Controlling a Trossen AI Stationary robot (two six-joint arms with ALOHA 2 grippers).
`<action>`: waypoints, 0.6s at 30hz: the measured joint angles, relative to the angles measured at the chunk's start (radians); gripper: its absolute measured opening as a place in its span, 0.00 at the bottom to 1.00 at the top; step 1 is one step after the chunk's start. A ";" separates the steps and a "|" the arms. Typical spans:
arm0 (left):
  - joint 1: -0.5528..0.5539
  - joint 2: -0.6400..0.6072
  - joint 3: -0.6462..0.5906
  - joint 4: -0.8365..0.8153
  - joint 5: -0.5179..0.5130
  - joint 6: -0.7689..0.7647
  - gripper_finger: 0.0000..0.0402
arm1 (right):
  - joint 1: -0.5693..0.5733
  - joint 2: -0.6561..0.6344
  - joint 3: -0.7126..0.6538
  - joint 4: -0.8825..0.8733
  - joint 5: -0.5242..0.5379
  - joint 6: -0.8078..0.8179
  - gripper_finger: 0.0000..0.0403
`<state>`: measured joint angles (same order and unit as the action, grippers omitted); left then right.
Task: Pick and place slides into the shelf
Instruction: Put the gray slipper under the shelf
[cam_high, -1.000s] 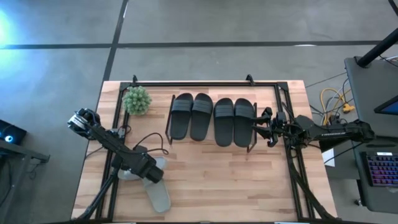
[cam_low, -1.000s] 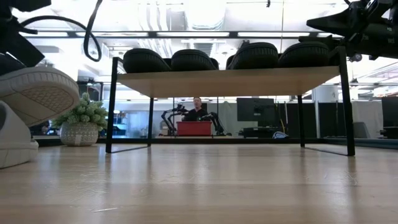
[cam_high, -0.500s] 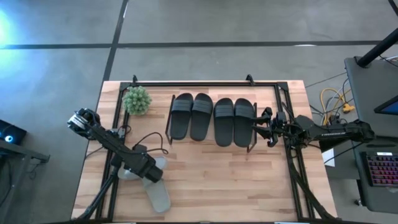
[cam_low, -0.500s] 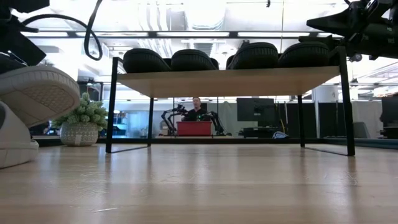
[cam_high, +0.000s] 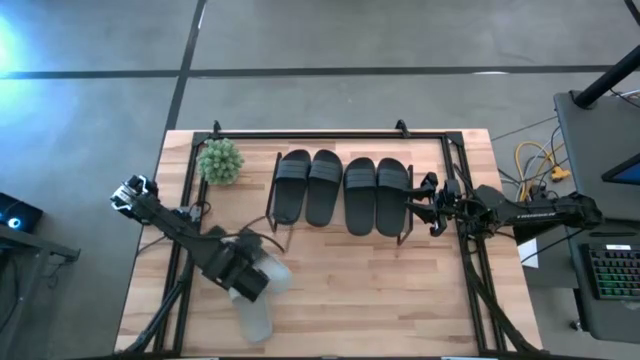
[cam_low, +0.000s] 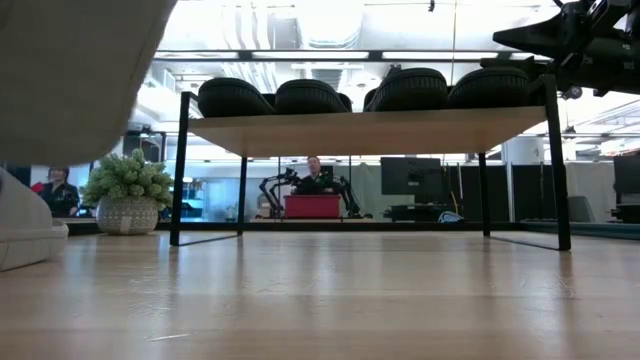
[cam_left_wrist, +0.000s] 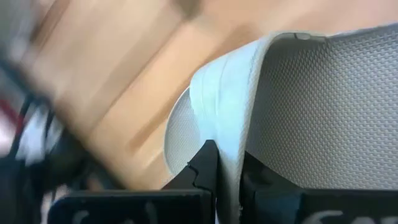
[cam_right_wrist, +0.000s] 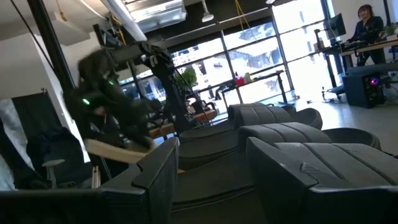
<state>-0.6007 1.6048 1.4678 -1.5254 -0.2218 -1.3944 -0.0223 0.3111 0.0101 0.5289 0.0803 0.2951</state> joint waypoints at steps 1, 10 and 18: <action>-0.002 0.010 0.037 0.014 -0.024 0.057 0.00 | 0.000 0.000 0.000 0.000 0.000 0.000 0.45; -0.002 0.171 0.287 0.043 -0.081 0.497 0.00 | 0.000 0.000 0.000 0.000 0.000 0.000 0.45; -0.001 0.284 0.379 0.053 -0.317 0.602 0.00 | 0.000 0.000 0.000 0.000 0.000 0.000 0.45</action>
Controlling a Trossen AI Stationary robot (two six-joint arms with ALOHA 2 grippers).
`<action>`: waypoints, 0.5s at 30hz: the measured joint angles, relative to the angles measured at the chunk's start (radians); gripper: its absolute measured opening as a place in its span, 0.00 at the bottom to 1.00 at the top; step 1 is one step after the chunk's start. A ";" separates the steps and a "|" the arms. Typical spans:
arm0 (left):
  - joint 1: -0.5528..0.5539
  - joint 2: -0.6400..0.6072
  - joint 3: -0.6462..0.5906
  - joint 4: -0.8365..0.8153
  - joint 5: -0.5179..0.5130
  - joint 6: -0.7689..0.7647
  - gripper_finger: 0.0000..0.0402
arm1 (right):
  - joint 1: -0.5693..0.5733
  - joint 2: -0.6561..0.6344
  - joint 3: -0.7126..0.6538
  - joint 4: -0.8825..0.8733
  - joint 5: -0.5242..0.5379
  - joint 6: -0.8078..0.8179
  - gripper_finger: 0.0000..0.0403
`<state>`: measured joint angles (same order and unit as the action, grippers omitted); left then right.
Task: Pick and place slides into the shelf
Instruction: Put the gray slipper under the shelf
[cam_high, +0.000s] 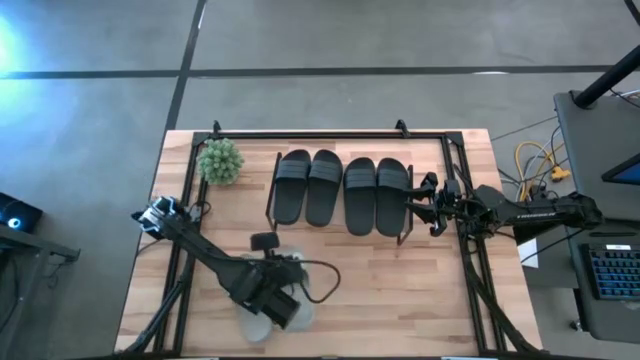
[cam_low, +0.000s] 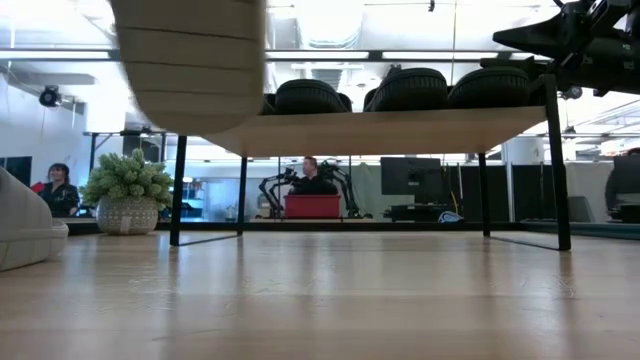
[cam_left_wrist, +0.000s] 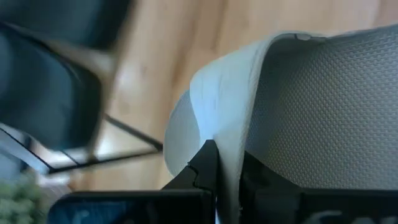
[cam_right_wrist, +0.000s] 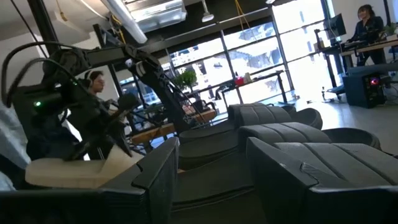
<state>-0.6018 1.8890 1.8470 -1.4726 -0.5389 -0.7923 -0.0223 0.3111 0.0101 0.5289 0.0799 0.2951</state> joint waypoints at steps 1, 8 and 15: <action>0.000 0.010 0.010 0.008 -0.033 0.017 0.00 | 0.000 0.000 0.000 0.000 0.000 0.000 0.45; 0.015 0.075 0.030 0.329 -0.144 0.347 0.00 | 0.000 0.000 0.000 0.000 0.000 0.000 0.45; 0.072 0.173 0.028 0.412 -0.139 0.420 0.00 | 0.000 0.000 0.000 0.000 0.000 0.000 0.45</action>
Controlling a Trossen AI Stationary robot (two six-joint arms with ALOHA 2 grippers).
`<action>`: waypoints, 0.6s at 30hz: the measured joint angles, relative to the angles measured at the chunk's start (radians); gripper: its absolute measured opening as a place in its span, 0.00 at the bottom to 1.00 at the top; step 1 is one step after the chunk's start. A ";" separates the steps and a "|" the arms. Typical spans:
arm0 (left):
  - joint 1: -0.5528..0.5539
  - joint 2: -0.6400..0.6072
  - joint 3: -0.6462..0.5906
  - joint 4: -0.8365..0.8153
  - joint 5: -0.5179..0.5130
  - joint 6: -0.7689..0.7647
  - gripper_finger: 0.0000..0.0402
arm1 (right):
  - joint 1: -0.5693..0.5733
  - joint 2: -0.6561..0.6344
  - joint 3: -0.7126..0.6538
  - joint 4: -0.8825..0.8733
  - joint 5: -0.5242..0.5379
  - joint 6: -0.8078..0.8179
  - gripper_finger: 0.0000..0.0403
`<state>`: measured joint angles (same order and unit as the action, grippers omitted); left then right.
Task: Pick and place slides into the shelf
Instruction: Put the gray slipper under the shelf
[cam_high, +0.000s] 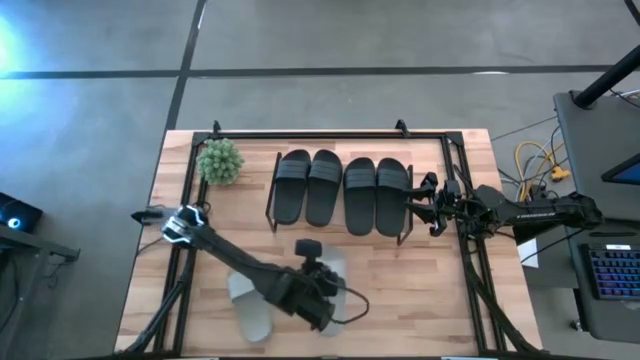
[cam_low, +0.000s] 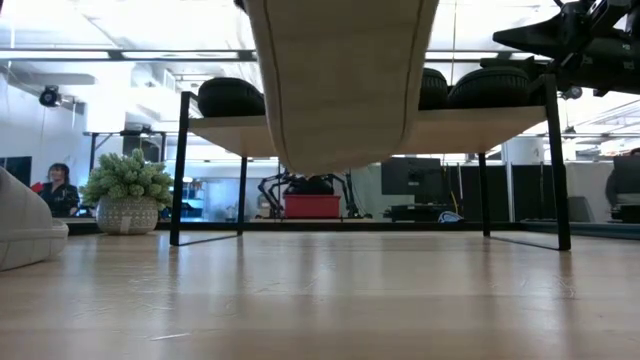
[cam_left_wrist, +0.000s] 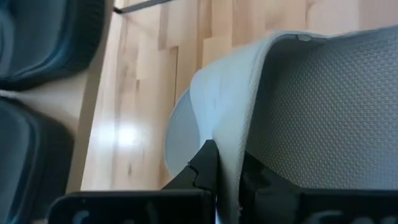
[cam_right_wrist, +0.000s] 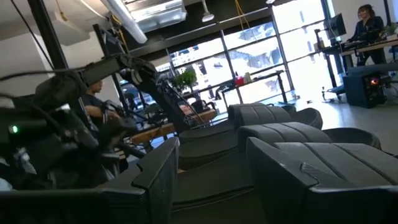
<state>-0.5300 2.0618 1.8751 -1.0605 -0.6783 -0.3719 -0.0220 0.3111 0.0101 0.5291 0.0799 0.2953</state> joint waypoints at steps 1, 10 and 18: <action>0.002 0.009 0.000 0.006 -0.008 0.023 0.00 | 0.000 0.000 0.000 0.000 0.000 0.000 0.45; 0.011 0.079 0.000 0.057 0.009 0.120 0.01 | 0.000 0.000 0.000 0.000 0.000 0.000 0.45; 0.051 0.098 -0.010 0.143 0.008 0.117 0.19 | 0.000 0.002 0.000 0.000 0.000 0.000 0.45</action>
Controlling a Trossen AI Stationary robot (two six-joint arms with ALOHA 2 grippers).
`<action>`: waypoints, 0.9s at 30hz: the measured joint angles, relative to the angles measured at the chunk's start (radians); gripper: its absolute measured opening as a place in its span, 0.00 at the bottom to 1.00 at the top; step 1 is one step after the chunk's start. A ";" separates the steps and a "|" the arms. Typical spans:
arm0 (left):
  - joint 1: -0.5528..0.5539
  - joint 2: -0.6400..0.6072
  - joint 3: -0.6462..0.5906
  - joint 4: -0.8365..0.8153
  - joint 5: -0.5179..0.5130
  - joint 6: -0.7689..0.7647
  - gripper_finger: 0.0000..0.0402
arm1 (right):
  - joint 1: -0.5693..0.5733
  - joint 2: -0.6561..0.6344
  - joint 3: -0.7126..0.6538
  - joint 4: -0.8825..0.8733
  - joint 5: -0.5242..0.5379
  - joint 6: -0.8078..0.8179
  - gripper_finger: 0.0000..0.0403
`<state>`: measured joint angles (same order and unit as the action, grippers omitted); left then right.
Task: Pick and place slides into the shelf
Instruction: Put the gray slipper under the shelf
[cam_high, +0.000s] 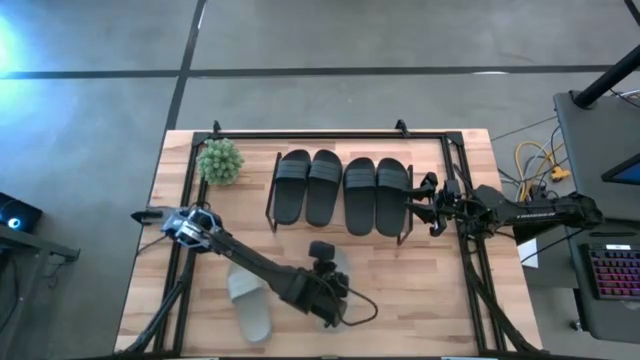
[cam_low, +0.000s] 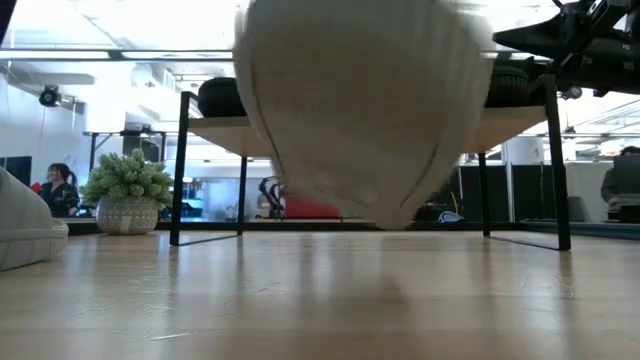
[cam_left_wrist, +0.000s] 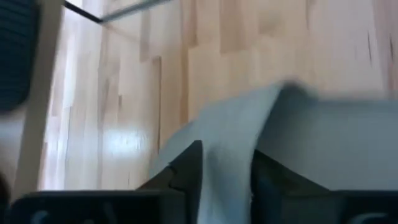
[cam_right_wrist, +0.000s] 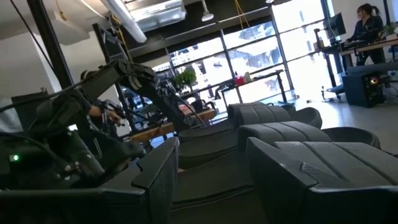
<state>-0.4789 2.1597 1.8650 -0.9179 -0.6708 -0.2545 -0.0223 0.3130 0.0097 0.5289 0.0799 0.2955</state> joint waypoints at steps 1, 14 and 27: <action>0.005 0.000 -0.003 0.024 -0.009 0.000 0.22 | 0.000 0.000 0.000 0.000 0.000 0.000 0.45; 0.033 0.003 0.003 0.048 -0.017 0.008 0.50 | 0.000 0.004 0.000 0.000 0.000 0.000 0.45; -0.047 -0.152 0.012 -0.181 0.031 -0.321 0.51 | 0.000 0.004 0.000 0.000 0.000 0.000 0.45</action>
<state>-0.5258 2.0072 1.8771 -1.0987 -0.6400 -0.5758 -0.0223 0.3168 0.0097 0.5289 0.0799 0.2951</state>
